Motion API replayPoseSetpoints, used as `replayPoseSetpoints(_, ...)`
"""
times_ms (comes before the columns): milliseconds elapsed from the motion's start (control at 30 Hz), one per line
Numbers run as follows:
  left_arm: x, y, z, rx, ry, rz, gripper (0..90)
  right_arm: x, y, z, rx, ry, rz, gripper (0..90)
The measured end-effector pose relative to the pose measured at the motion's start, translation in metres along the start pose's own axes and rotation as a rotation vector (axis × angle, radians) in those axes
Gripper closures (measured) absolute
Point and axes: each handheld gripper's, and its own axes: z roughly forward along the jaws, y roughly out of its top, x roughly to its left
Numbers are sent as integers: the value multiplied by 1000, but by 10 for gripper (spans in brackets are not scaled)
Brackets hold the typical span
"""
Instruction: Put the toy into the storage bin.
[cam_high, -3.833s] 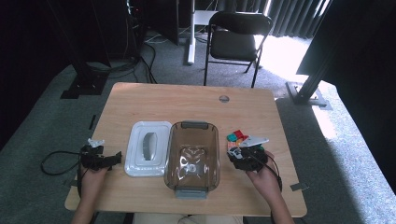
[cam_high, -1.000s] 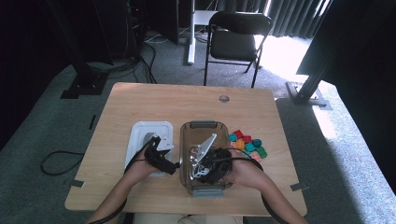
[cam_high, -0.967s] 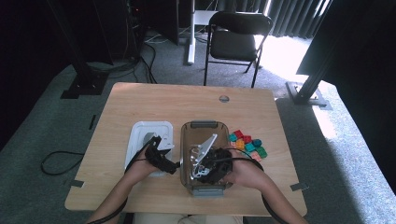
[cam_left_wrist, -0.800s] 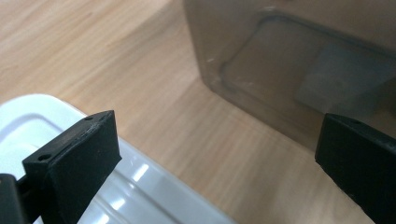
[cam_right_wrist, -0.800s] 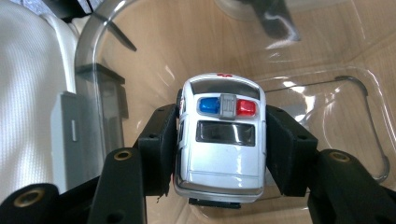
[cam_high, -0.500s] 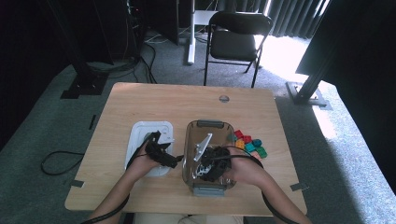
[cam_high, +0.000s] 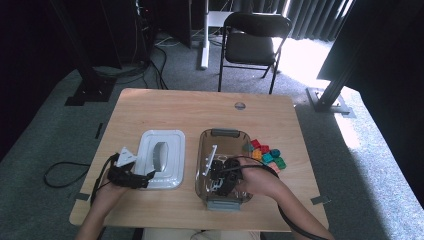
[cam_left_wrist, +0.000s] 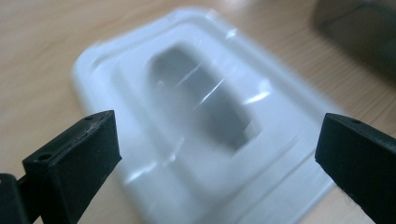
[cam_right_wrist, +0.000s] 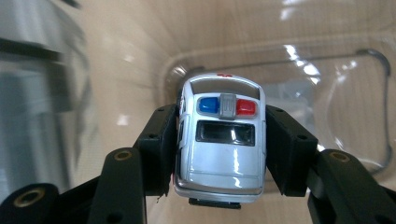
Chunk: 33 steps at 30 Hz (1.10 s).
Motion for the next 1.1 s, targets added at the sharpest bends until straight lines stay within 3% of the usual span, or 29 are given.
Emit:
replayPoseSetpoints(100,12,-19,-9,4,21,-69,5,0,2,4,39,-18,-8,479)
replayPoseSetpoints(200,22,-35,-13,7,28,-135,5,0,5,9,64,1,-13,479)
replayPoseSetpoints(267,26,-42,-13,21,34,-158,5,1,7,13,93,-3,-25,479)
replayPoseSetpoints(400,30,-52,-6,66,50,-167,5,-1,10,16,131,-23,-28,479)
replayPoseSetpoints(567,33,-59,0,97,17,-191,5,0,14,21,185,-33,-35,478)
replayPoseSetpoints(833,34,-60,0,82,24,-187,5,2,17,28,281,-40,-64,476)
replayPoseSetpoints(1100,33,-61,2,74,32,-173,5,2,18,29,290,-28,-65,471)
